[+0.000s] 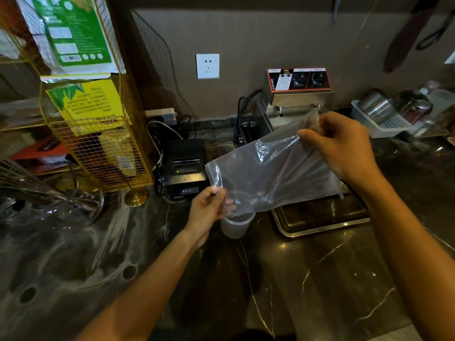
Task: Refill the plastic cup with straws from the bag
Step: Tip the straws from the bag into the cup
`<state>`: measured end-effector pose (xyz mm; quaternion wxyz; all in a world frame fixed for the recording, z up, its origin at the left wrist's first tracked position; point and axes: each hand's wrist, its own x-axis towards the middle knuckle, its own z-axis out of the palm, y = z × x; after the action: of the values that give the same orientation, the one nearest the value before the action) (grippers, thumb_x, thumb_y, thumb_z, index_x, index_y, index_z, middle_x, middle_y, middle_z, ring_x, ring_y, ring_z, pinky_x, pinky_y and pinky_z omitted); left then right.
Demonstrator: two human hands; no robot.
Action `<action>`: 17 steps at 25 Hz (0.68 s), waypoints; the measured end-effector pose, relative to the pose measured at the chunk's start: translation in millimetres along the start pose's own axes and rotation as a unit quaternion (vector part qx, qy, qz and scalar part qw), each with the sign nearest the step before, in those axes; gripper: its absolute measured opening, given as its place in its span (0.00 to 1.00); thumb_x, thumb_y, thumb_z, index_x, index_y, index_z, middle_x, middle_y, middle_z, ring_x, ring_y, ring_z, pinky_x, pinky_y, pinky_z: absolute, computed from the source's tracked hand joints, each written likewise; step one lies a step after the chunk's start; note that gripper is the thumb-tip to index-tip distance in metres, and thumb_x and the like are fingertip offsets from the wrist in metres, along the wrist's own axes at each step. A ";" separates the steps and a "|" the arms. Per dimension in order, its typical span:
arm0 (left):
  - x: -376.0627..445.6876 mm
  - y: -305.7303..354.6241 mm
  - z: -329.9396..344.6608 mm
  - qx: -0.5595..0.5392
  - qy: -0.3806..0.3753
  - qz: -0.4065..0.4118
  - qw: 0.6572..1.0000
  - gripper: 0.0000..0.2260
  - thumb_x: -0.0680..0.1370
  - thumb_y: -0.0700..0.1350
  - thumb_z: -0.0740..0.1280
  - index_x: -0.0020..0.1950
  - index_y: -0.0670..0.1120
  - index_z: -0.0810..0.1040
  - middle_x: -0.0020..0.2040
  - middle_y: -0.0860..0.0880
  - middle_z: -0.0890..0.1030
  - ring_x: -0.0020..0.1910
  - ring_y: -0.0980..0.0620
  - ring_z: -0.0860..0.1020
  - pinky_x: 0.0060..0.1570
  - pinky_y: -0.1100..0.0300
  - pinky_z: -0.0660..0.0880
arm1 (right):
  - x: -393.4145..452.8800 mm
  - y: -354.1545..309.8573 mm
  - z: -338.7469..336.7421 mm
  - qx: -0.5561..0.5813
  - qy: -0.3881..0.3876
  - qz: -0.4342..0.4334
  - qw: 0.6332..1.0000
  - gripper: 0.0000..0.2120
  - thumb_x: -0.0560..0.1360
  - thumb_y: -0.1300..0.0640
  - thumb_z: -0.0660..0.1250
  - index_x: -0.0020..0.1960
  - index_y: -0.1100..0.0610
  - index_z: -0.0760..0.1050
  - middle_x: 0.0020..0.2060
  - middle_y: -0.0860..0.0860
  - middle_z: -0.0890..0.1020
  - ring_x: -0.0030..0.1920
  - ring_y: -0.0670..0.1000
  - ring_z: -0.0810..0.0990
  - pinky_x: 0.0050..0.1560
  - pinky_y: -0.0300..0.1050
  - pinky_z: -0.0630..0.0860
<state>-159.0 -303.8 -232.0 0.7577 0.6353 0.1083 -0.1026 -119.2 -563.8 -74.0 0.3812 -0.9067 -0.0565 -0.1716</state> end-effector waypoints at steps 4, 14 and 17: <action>1.8 -10.0 -5.2 -0.009 0.013 -0.020 1.000 0.13 0.84 0.45 0.63 0.61 0.37 0.78 0.55 0.39 0.85 0.56 0.41 0.86 0.61 0.42 0.81 | 10.8 -6.4 13.0 -0.018 -0.030 -0.033 0.999 0.15 0.77 0.47 0.73 0.46 0.59 0.78 0.38 0.57 0.81 0.40 0.57 0.82 0.43 0.52 0.80; 4.2 -20.8 -14.2 0.019 0.044 -0.026 0.999 0.09 0.83 0.46 0.66 0.48 0.42 0.82 0.55 0.36 0.84 0.59 0.37 0.83 0.61 0.45 0.81 | 15.1 -15.1 33.5 -0.027 -0.091 -0.039 0.995 0.16 0.82 0.49 0.68 0.40 0.56 0.71 0.32 0.49 0.72 0.34 0.49 0.70 0.38 0.47 0.70; 5.5 -21.3 -15.8 0.006 0.054 -0.028 0.998 0.09 0.84 0.45 0.65 0.49 0.44 0.82 0.56 0.36 0.84 0.59 0.37 0.83 0.58 0.49 0.83 | 11.1 -7.0 33.5 -0.014 -0.130 0.009 0.991 0.12 0.80 0.46 0.69 0.52 0.54 0.75 0.42 0.47 0.78 0.41 0.46 0.77 0.43 0.44 0.73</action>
<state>-160.5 -292.0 -256.4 0.7437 0.6411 0.1663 -0.0905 -101.5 -535.4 -87.1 0.3598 -0.9269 -0.0949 -0.0495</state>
